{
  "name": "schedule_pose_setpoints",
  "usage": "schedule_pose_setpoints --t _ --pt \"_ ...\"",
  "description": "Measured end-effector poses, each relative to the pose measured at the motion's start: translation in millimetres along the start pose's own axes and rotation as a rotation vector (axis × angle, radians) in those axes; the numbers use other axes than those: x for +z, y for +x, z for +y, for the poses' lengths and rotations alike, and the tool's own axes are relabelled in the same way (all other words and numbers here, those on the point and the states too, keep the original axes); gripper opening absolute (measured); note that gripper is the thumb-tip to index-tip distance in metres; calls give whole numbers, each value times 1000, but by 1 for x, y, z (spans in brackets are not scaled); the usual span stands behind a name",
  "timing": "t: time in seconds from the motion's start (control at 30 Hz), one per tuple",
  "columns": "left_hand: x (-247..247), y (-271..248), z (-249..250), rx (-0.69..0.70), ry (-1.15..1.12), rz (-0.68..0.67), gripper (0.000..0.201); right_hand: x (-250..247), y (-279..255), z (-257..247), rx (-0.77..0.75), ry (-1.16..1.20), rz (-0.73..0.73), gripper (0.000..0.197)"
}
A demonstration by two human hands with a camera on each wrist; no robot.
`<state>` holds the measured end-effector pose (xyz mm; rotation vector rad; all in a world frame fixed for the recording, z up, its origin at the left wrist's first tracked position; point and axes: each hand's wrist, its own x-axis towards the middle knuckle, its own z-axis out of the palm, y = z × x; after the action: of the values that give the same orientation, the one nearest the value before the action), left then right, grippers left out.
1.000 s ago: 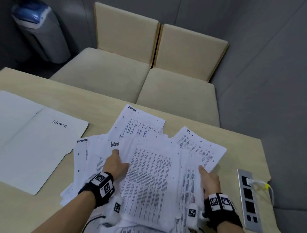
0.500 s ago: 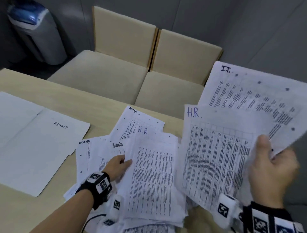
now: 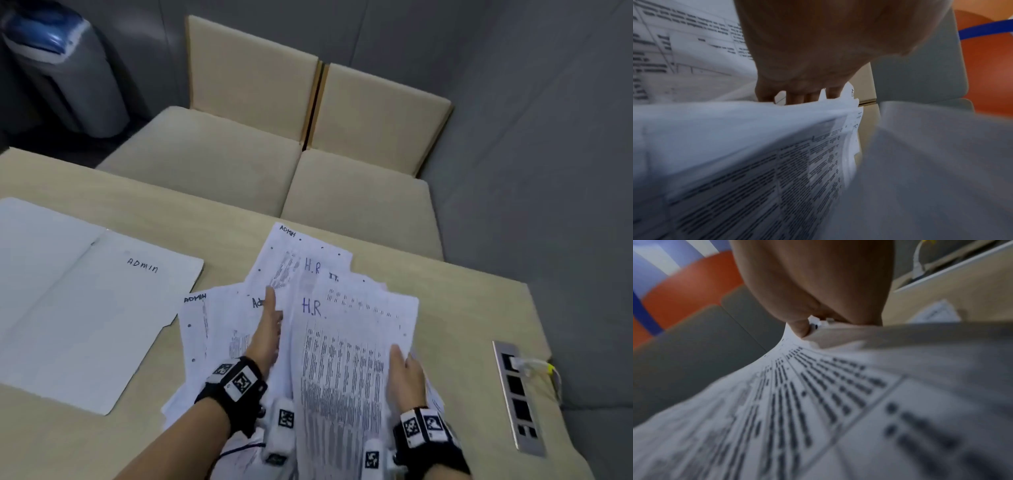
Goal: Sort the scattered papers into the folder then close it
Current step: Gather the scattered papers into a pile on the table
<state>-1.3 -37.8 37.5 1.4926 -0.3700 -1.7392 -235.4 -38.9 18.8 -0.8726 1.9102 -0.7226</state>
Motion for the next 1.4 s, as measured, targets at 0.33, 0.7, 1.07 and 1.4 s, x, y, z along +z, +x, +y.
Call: schedule_pose_setpoints --t 0.33,0.7,1.07,1.4 --pt "9 -16 4 218 417 -194 44 -13 8 17 71 274 -77 142" --pt "-46 14 -24 48 820 387 59 -37 4 -18 17 308 -439 33" --pt "-30 20 -35 367 510 57 40 -25 27 -10 76 171 -489 45" --pt "-27 20 26 263 325 -460 22 -15 38 -14 75 336 -455 55"
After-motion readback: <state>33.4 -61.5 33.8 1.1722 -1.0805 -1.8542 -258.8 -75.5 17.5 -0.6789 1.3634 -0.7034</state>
